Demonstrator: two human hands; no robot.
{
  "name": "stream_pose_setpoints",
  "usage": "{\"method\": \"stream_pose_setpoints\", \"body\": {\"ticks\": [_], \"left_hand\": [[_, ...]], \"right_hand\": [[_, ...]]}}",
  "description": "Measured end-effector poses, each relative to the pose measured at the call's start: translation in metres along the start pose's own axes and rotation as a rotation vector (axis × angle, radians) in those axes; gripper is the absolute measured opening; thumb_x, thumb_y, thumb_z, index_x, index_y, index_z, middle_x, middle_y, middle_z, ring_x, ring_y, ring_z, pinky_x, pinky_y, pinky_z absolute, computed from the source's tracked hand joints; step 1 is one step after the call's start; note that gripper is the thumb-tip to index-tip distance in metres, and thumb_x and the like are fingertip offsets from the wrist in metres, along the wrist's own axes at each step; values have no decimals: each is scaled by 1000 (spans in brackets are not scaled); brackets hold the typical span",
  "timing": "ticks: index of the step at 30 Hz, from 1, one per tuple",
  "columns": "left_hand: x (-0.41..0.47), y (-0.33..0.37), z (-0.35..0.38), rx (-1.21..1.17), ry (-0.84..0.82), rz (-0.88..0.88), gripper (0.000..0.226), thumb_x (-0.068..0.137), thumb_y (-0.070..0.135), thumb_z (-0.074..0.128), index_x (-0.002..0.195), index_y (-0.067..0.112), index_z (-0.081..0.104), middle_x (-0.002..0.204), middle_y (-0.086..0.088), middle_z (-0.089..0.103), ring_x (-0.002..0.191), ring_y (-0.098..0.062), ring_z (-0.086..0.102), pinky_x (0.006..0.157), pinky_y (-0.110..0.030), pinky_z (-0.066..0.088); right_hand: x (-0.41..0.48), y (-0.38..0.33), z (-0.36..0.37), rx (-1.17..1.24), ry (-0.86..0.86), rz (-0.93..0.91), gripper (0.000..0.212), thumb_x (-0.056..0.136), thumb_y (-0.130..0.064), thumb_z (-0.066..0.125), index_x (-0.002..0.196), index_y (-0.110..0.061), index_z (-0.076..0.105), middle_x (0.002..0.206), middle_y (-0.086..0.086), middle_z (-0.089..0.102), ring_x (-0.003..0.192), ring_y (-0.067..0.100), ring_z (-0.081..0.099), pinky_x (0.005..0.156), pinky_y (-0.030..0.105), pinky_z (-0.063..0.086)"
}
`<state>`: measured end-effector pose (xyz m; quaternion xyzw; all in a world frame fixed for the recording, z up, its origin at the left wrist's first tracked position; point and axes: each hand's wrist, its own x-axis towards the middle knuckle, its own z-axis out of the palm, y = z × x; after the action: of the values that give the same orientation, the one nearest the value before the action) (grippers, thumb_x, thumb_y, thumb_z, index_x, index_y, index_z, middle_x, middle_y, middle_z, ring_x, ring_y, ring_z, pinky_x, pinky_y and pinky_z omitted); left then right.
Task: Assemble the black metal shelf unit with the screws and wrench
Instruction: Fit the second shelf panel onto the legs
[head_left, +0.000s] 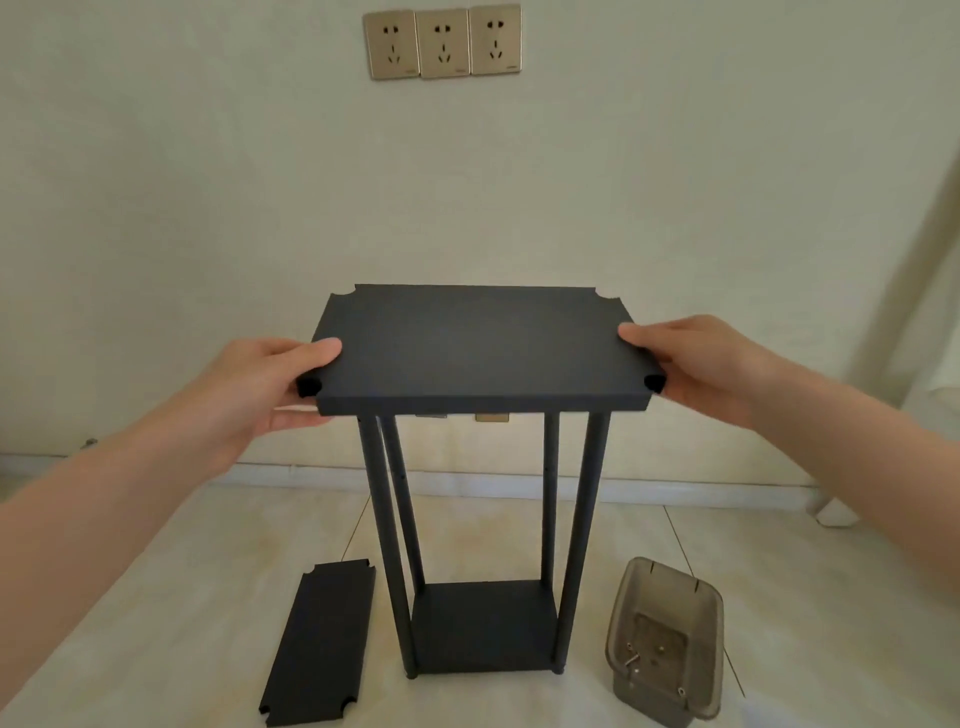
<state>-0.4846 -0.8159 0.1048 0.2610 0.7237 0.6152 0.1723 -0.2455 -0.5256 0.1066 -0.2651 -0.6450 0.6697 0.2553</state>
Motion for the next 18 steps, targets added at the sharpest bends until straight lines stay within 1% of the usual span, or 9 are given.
{"method": "stream_pose_setpoints", "body": {"ticks": [2,4,5,8,10,12,15,16,18], "left_hand": [[18,5,4,-28,3,-13,22,94,29,70,98,7,74,88,-4,79,78,-16,75,67,-29,62],[36,4,9,-25,3,-18,21,94,29,70,97,8,74,91,-3,78,81,-17,73,75,-31,59],[45,3,12,-17,4,-19,21,94,29,70,97,9,74,93,-3,77,82,-17,72,75,-30,58],[68,-5,17,4,18,-16,21,94,30,70,98,10,73,95,-3,76,83,-16,72,68,-25,57],[82,-9,19,-15,24,-20,20,95,30,70,99,11,73,97,-3,77,83,-16,72,64,-23,57],[95,-12,21,-40,24,-30,18,95,28,70,100,11,73,99,-3,76,85,-17,72,66,-24,58],[110,-20,25,-50,37,-51,19,94,27,71,100,10,73,99,-5,76,87,-19,72,71,-28,59],[113,-23,26,-53,42,-62,19,94,27,71,100,9,73,97,-5,77,85,-19,72,69,-29,60],[119,-29,27,-78,43,-90,18,93,26,72,97,8,73,92,-6,76,77,-18,72,60,-28,60]], "right_hand": [[22,-12,1,-4,45,-6,20,93,-16,67,95,3,67,95,10,72,76,16,69,74,27,60],[42,-19,3,-30,80,-10,21,92,-17,69,95,3,65,99,12,70,80,18,67,71,26,60],[51,-21,3,-43,92,-11,22,91,-17,69,96,4,64,101,13,70,81,19,68,69,25,59],[76,-24,5,-70,112,-20,28,91,-18,70,102,7,64,99,12,71,77,17,69,61,23,58],[90,-24,4,-91,114,-31,32,92,-19,69,106,9,64,100,12,71,80,18,69,64,23,58],[105,-19,5,-95,128,-34,32,92,-19,69,108,8,64,104,13,70,86,20,68,70,25,58],[120,-5,7,-68,148,-18,25,91,-20,70,98,5,67,99,11,71,79,17,69,59,22,58],[124,1,7,-71,154,-9,24,91,-20,70,94,3,67,96,11,71,76,16,69,57,21,57],[131,13,5,-86,149,7,25,91,-21,70,92,3,68,93,10,72,72,15,70,57,21,57]]}}
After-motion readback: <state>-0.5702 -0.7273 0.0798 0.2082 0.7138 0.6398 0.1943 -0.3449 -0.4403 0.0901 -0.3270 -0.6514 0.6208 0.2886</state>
